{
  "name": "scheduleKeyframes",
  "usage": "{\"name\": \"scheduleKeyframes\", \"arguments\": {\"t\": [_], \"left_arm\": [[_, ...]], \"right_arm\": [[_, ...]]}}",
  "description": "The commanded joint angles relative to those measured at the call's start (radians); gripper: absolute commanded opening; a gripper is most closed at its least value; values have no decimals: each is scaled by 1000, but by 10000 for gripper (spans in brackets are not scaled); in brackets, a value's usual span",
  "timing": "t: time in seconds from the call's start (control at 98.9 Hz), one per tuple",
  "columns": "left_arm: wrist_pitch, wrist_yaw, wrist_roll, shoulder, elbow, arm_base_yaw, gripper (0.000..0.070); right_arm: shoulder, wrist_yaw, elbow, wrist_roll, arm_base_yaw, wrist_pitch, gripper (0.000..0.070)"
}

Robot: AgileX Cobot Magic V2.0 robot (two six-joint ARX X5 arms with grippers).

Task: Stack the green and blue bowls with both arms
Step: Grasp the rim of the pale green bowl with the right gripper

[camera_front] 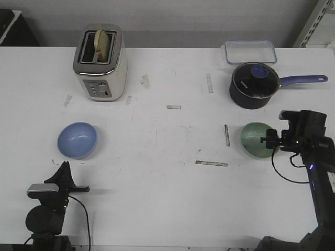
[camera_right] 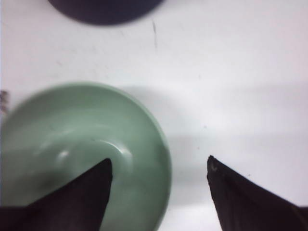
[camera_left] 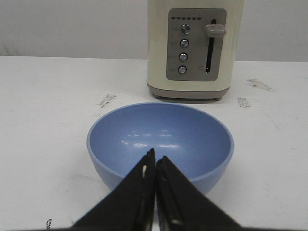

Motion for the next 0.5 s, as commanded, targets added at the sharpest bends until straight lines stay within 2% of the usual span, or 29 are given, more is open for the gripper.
{"name": "scheduleKeyframes", "arguments": {"t": [0.0,0.101,0.172,0.212,0.323,0.364,0.485], "left_arm": [[13,1,-2,-2,-21,0,2],[13,1,-2,-2,-21,0,2],[13,1,-2,-2,-21,0,3],[13,1,-2,-2,-21,0,2],[15,1,-2,-2,-21,0,2],[16,1,-2,-2,-21,0,3],[16,1,-2,-2,-21,0,2]], "right_arm": [[43,-3,19,-16,-3,2,430],[92,-3,19,-16,-3,5,425],[118,-3,19,-16,-2,13,389],[128,-3,19,-14,-2,19,332],[134,-3,19,-9,-2,29,84],[134,-3,19,-9,-2,34,15],[134,-3,19,-9,-2,35,1]]}}
